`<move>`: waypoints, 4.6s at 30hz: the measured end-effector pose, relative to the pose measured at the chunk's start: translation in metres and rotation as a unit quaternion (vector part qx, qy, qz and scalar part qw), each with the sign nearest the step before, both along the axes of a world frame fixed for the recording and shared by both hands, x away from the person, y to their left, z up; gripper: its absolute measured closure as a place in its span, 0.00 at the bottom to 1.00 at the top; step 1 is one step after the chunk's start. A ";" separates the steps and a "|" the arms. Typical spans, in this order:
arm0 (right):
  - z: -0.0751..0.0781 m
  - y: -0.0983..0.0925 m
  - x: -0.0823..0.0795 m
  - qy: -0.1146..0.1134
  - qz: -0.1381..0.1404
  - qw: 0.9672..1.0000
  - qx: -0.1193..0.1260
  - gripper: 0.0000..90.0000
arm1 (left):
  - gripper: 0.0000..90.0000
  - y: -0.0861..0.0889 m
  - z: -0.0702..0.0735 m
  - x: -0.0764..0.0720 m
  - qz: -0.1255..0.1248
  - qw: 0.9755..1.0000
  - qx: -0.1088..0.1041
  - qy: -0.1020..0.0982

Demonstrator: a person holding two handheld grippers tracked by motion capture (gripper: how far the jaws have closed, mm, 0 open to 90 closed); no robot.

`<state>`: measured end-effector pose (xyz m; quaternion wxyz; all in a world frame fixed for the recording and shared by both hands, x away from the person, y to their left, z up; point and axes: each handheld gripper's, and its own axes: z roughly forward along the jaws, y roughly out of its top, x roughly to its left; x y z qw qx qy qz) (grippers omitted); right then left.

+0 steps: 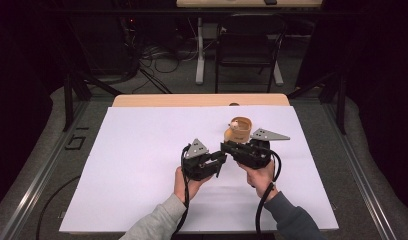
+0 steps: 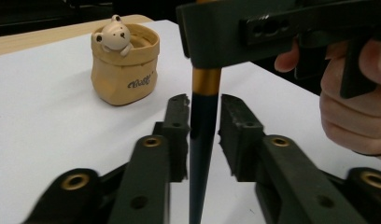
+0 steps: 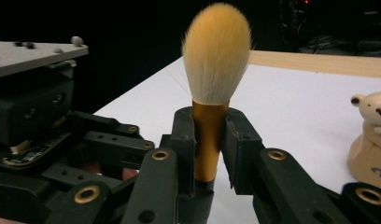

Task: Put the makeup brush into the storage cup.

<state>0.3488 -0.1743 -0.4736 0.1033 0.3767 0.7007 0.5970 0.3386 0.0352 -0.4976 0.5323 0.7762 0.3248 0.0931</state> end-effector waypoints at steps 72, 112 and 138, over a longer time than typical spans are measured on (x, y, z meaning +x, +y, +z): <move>0.018 -0.039 -0.003 -0.072 -0.058 0.992 -0.091 0.85 | 0.02 0.159 -0.032 -0.021 0.148 0.982 0.119 0.008; 0.034 -0.059 0.013 -0.088 -0.097 0.986 -0.106 0.85 | 0.00 0.194 -0.038 -0.032 0.194 0.972 0.129 0.010; 0.052 -0.060 0.023 -0.119 -0.118 0.981 -0.096 0.85 | 0.00 0.194 -0.038 -0.030 0.189 0.975 0.120 0.013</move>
